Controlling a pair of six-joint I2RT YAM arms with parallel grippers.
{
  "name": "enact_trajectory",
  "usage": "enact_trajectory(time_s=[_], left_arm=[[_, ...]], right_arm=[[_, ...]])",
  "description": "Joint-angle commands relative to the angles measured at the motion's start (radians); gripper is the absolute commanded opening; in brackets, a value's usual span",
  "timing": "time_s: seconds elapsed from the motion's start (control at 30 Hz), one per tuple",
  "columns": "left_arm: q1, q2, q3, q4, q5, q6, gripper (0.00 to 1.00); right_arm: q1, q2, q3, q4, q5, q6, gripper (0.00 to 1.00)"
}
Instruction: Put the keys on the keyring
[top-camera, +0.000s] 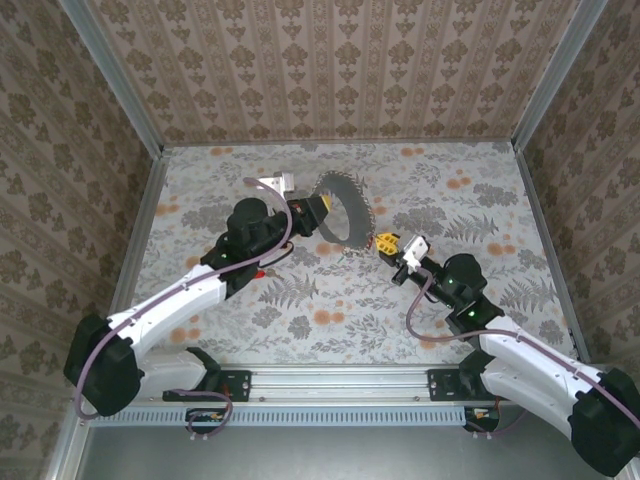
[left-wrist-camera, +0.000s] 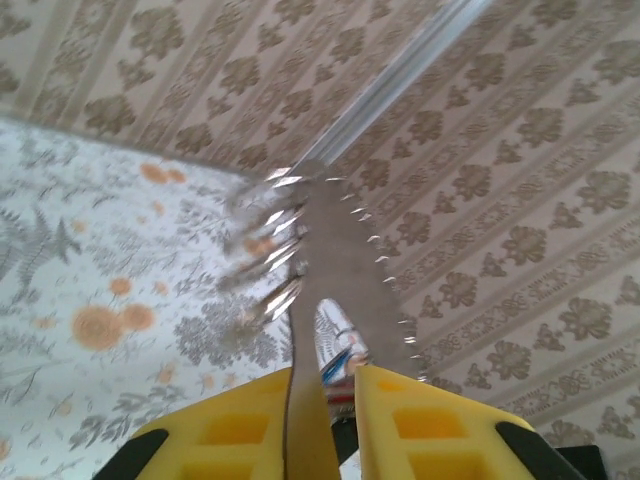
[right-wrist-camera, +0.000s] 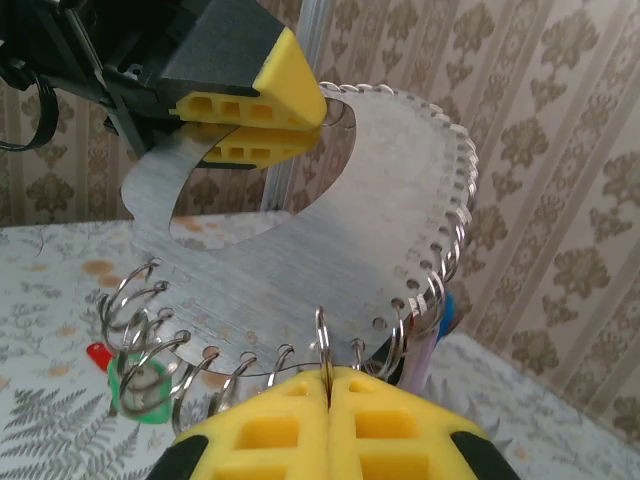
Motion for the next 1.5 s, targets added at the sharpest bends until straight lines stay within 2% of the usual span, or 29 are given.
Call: enact_trajectory(time_s=[0.0,0.17,0.33,0.83,1.03,1.17,1.27,1.47], left_arm=[[0.012,0.023,-0.03,0.007,-0.057,-0.098,0.2],[0.025,0.081,-0.043,0.002,-0.034,-0.158,0.29],[0.027,0.149,-0.067,0.025,-0.003,-0.192,0.32],[0.009,0.436,-0.142,0.306,0.094,-0.296,0.39],[0.01,0.449,-0.193,0.364,0.075,-0.282,0.47],[0.011,0.384,-0.228,0.343,0.041,-0.212,0.48],[0.012,0.293,-0.229,0.239,-0.01,-0.119,0.48],[0.014,0.085,-0.194,-0.061,-0.192,0.106,0.49]], right_arm=[[-0.026,-0.01,0.044,-0.075,-0.054,0.038,0.0],[-0.051,-0.001,0.054,-0.129,-0.105,0.051,0.0],[-0.083,0.025,0.077,-0.189,-0.158,0.059,0.0],[-0.118,0.174,0.112,-0.233,-0.148,0.033,0.0],[-0.129,0.212,0.138,-0.28,-0.12,-0.039,0.0],[-0.123,0.21,0.153,-0.329,-0.104,-0.179,0.0],[-0.04,0.22,0.2,-0.433,-0.018,-0.367,0.0],[0.186,0.313,0.24,-0.49,0.243,-0.556,0.0]])
